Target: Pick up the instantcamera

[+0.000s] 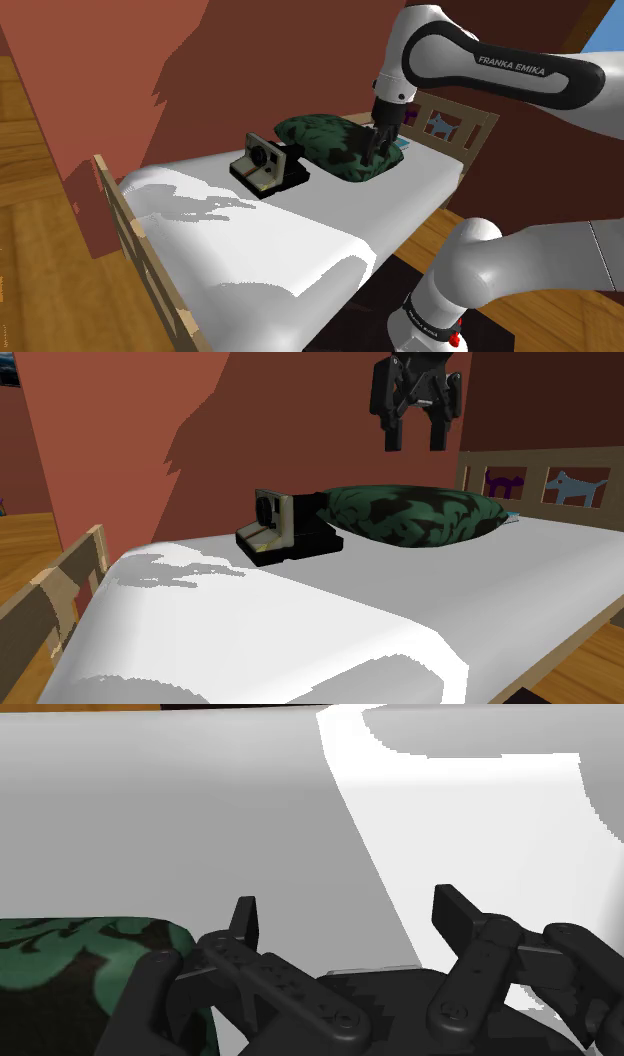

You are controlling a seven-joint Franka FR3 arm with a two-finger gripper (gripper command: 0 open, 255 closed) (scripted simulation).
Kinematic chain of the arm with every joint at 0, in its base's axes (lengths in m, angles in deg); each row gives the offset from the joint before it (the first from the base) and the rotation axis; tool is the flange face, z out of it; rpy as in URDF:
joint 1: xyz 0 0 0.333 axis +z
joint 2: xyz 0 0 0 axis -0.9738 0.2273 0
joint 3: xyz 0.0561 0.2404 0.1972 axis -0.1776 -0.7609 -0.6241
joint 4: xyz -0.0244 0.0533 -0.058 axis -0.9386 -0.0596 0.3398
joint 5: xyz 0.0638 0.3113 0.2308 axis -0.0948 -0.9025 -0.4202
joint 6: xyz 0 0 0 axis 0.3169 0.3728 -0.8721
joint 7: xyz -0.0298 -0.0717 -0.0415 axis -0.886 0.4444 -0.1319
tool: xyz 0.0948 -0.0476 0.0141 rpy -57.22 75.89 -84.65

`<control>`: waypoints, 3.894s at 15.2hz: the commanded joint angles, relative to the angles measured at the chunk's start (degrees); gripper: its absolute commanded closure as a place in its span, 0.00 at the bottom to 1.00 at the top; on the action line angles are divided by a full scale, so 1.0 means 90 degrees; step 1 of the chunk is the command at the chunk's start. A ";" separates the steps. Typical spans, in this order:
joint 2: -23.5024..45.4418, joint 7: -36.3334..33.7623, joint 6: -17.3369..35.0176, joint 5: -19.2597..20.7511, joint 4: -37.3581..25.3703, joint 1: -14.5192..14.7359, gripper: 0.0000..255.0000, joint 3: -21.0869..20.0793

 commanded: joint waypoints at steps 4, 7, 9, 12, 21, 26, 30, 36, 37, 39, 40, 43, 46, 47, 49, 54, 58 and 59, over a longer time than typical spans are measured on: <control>0.0721 -0.0101 0.0439 -0.0077 -0.0306 0.0042 0.00 -0.0052; 0.1450 -0.0192 0.0812 -0.0142 -0.0686 0.0079 0.00 -0.0099; 0.1937 -0.0247 0.1023 -0.0179 -0.0980 0.0101 0.00 -0.0128; 0.2668 -0.0324 0.1279 -0.0227 -0.1480 0.0130 0.00 -0.0168; 0.4876 -0.0527 0.1616 -0.0317 -0.3433 0.0199 0.00 -0.0267; 0.6166 -0.0627 0.1503 -0.0338 -0.4884 0.0238 0.00 -0.0304; 0.7306 -0.0701 0.1213 -0.0344 -0.6352 0.0275 0.00 -0.0323; 0.8286 -0.0751 0.1003 -0.0346 -0.7571 0.0307 0.00 -0.0332; 0.8272 -0.0751 0.1096 -0.0346 -0.7463 0.0306 0.00 -0.0332; 0.8253 -0.0750 0.1278 -0.0346 -0.7264 0.0305 0.00 -0.0332; 0.8247 -0.0749 0.1368 -0.0346 -0.7167 0.0305 0.00 -0.0332; 0.8240 -0.0749 0.1506 -0.0347 -0.7022 0.0304 0.00 -0.0331; 0.8242 -0.0750 0.1503 -0.0346 -0.7027 0.0305 1.00 -0.0332; 0.8240 -0.0750 0.1504 -0.0346 -0.7024 0.0305 1.00 -0.0332; 0.8239 -0.0749 0.1501 -0.0347 -0.7026 0.0305 1.00 -0.0331; 0.8243 -0.0749 0.1419 -0.0347 -0.7113 0.0305 1.00 -0.0332; 0.8279 -0.0751 0.1055 -0.0346 -0.7512 0.0307 1.00 -0.0332; 0.8294 -0.0752 0.0961 -0.0346 -0.7621 0.0307 1.00 -0.0332</control>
